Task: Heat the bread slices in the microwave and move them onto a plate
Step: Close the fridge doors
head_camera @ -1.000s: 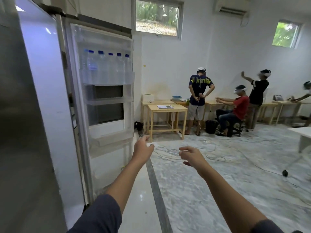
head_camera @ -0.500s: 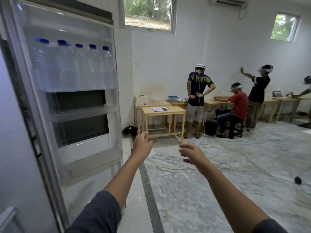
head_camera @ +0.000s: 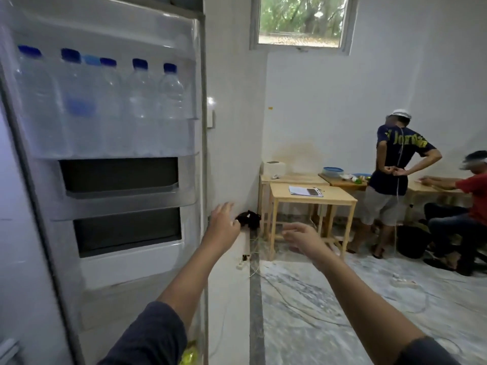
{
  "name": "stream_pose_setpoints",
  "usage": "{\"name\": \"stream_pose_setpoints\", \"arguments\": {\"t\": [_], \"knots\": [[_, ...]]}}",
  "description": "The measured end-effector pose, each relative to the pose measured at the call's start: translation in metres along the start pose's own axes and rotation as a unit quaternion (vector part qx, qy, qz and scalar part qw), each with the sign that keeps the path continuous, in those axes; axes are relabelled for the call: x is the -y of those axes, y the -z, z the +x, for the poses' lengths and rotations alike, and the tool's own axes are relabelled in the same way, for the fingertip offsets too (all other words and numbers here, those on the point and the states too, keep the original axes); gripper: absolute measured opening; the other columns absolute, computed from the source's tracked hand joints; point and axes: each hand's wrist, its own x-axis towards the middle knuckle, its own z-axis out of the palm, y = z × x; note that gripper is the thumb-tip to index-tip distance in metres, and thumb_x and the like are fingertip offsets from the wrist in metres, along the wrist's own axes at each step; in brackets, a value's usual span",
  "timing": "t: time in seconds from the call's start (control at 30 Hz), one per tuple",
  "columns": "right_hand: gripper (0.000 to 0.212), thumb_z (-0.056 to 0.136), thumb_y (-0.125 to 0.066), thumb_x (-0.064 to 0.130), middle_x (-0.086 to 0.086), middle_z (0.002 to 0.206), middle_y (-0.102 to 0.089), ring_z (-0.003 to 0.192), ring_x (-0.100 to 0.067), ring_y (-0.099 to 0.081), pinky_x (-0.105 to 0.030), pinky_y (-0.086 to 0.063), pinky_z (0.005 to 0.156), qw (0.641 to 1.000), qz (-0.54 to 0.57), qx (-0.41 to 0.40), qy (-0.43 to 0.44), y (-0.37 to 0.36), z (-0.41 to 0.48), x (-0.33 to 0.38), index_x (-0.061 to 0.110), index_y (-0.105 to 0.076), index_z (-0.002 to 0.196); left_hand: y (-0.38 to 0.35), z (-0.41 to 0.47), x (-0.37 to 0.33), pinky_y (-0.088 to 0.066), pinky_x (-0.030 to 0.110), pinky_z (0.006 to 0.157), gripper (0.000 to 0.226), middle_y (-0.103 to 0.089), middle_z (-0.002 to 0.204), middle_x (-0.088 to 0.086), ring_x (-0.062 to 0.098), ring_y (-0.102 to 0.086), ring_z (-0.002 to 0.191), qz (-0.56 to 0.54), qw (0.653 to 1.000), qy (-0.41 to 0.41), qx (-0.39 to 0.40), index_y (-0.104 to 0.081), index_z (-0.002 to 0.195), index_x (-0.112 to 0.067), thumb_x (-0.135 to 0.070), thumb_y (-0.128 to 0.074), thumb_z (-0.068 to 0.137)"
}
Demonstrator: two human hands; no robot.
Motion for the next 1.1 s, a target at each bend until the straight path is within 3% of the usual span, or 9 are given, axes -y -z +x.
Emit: {"name": "stream_pose_setpoints", "arguments": {"t": [0.13,0.27,0.43,0.53,0.7,0.77,0.87,1.03,1.1], "knots": [[0.028,0.09,-0.054,0.009,-0.013,0.112,-0.062,0.101,-0.027,-0.059,-0.04,-0.05,0.087,0.999,0.008,0.024,0.027,0.0,0.094,0.014,0.006,-0.06,0.117,-0.005,0.055,0.018,-0.031,0.032,0.108,0.048,-0.045,0.136,0.008,0.023,-0.04,0.127,0.146,0.987,-0.044,-0.058,-0.038,0.137,-0.009,-0.012,-0.045,0.089],[0.023,0.089,-0.056,0.009,-0.011,0.106,-0.061,0.093,-0.019,-0.056,-0.026,-0.048,0.069,0.994,0.044,0.097,0.016,-0.037,0.171,0.015,0.009,-0.061,0.112,0.001,0.095,0.047,-0.031,0.034,0.11,0.047,-0.049,0.129,0.007,0.024,-0.044,0.123,0.289,0.95,-0.065,-0.105,-0.043,0.132,-0.008,-0.006,-0.046,0.085],[0.031,0.09,-0.054,0.011,-0.006,0.105,-0.061,0.104,-0.022,-0.057,-0.027,-0.05,0.076,0.983,0.039,0.171,0.059,-0.098,0.24,0.025,0.01,-0.057,0.121,0.013,0.145,0.072,-0.002,0.038,0.116,0.057,-0.039,0.145,0.016,0.029,-0.028,0.14,0.448,0.879,-0.086,-0.142,-0.036,0.139,-0.002,-0.004,-0.05,0.085],[0.038,0.093,-0.052,0.011,0.002,0.093,-0.057,0.093,-0.019,-0.054,-0.038,-0.049,0.09,0.975,0.058,0.193,0.094,-0.127,0.276,0.049,0.01,-0.048,0.13,0.013,0.164,0.086,-0.005,0.037,0.119,0.063,-0.047,0.141,0.015,0.025,-0.038,0.136,0.544,0.813,-0.092,-0.187,-0.046,0.134,-0.003,-0.013,-0.063,0.074],[0.047,0.093,-0.054,0.015,0.003,0.108,-0.058,0.095,-0.007,-0.057,-0.024,-0.046,0.087,0.947,0.117,0.236,0.183,-0.169,0.318,0.089,0.016,-0.039,0.137,-0.006,0.176,0.111,0.004,0.035,0.119,0.066,-0.039,0.147,0.012,0.022,-0.03,0.14,0.597,0.757,-0.072,-0.255,-0.038,0.139,-0.002,-0.014,-0.057,0.077],[0.054,0.091,-0.058,0.025,-0.007,0.128,-0.056,0.112,-0.018,-0.057,-0.034,-0.046,0.099,0.934,0.157,0.248,0.202,-0.183,0.339,0.098,0.013,-0.037,0.139,-0.008,0.178,0.112,0.003,0.035,0.119,0.065,-0.04,0.146,0.011,0.022,-0.028,0.14,0.61,0.744,-0.059,-0.265,-0.039,0.139,-0.003,-0.017,-0.057,0.077],[0.083,0.072,-0.063,0.061,-0.011,0.14,-0.047,0.128,-0.027,-0.047,-0.047,-0.04,0.107,0.921,0.216,0.283,0.156,-0.207,0.376,0.094,0.02,-0.037,0.14,-0.009,0.181,0.116,0.004,0.037,0.119,0.064,-0.036,0.148,0.008,0.02,-0.024,0.139,0.652,0.707,-0.05,-0.271,-0.041,0.138,-0.006,-0.025,-0.054,0.079],[0.065,0.077,-0.06,0.062,-0.008,0.118,-0.063,0.11,-0.025,-0.06,-0.049,-0.046,0.1,0.908,0.235,0.318,0.14,-0.216,0.391,0.075,0.016,-0.054,0.122,-0.019,0.191,0.122,-0.002,0.037,0.118,0.06,-0.033,0.149,0.003,0.018,-0.022,0.141,0.684,0.664,-0.022,-0.3,-0.038,0.141,-0.011,-0.027,-0.046,0.084],[0.046,0.082,-0.06,0.055,-0.008,0.114,-0.062,0.108,-0.026,-0.06,-0.048,-0.047,0.099,0.906,0.235,0.324,0.137,-0.214,0.397,0.07,0.018,-0.055,0.11,-0.024,0.193,0.123,-0.003,0.038,0.118,0.058,-0.036,0.149,0.001,0.016,-0.017,0.143,0.694,0.647,-0.001,-0.315,-0.036,0.143,-0.013,-0.028,-0.041,0.087]]}}
